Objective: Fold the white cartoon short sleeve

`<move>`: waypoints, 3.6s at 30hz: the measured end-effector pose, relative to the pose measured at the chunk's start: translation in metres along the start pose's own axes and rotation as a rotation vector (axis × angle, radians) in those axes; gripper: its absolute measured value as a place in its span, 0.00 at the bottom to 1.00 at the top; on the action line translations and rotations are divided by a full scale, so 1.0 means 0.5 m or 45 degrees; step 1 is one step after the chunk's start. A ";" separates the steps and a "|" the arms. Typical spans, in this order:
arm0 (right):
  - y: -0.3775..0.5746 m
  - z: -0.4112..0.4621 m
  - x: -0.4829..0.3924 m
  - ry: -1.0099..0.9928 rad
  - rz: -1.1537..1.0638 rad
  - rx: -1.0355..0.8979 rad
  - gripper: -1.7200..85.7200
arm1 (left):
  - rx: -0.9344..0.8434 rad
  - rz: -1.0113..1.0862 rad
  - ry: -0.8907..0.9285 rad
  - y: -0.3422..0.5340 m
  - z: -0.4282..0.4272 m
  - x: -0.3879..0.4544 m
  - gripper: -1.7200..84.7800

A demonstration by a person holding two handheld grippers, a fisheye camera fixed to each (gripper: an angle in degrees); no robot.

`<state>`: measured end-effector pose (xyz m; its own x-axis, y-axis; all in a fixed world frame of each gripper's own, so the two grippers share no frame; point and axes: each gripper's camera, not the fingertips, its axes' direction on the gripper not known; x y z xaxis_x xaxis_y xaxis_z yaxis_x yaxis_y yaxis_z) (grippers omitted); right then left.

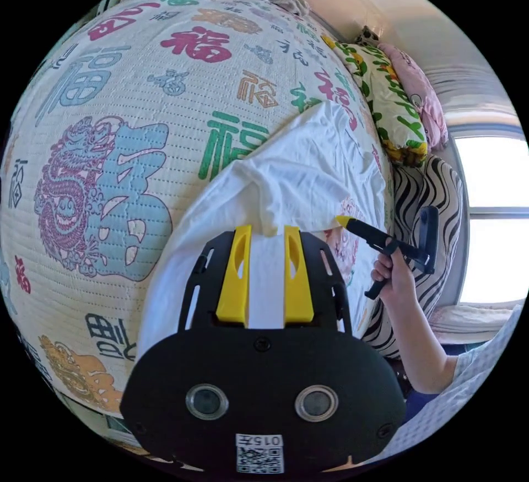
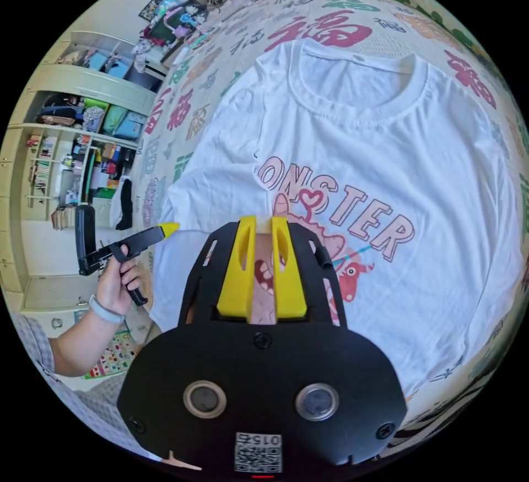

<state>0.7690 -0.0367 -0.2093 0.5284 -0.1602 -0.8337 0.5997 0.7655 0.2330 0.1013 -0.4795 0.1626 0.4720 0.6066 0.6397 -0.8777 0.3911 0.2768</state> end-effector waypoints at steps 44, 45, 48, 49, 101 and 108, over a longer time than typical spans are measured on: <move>-0.156 0.237 -1.007 0.053 -0.983 -0.001 0.01 | 0.336 -0.249 0.527 0.251 -0.431 -0.361 0.01; -0.076 0.200 -0.972 0.029 -0.920 0.151 0.01 | 0.320 -0.135 0.372 0.285 -0.452 -0.316 0.01; 0.138 0.123 -0.906 0.163 -0.741 0.433 0.01 | 0.320 0.267 -0.139 0.364 -0.506 -0.138 0.01; 0.178 0.111 -0.897 0.221 -0.698 0.459 0.01 | 0.341 0.352 -0.228 0.382 -0.513 -0.098 0.01; 0.963 -0.119 0.129 0.832 0.605 0.577 0.12 | 0.008 1.472 -0.122 0.391 0.799 1.262 0.06; 0.917 -0.126 0.337 0.604 0.704 0.481 0.10 | -0.277 1.509 -0.219 0.305 1.111 1.396 0.09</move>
<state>1.0954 0.3266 -0.2746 0.5475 0.5243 -0.6522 0.5335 0.3818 0.7548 0.2514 -0.3810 1.0494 -0.6444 0.5736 0.5057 -0.7177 -0.2253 -0.6589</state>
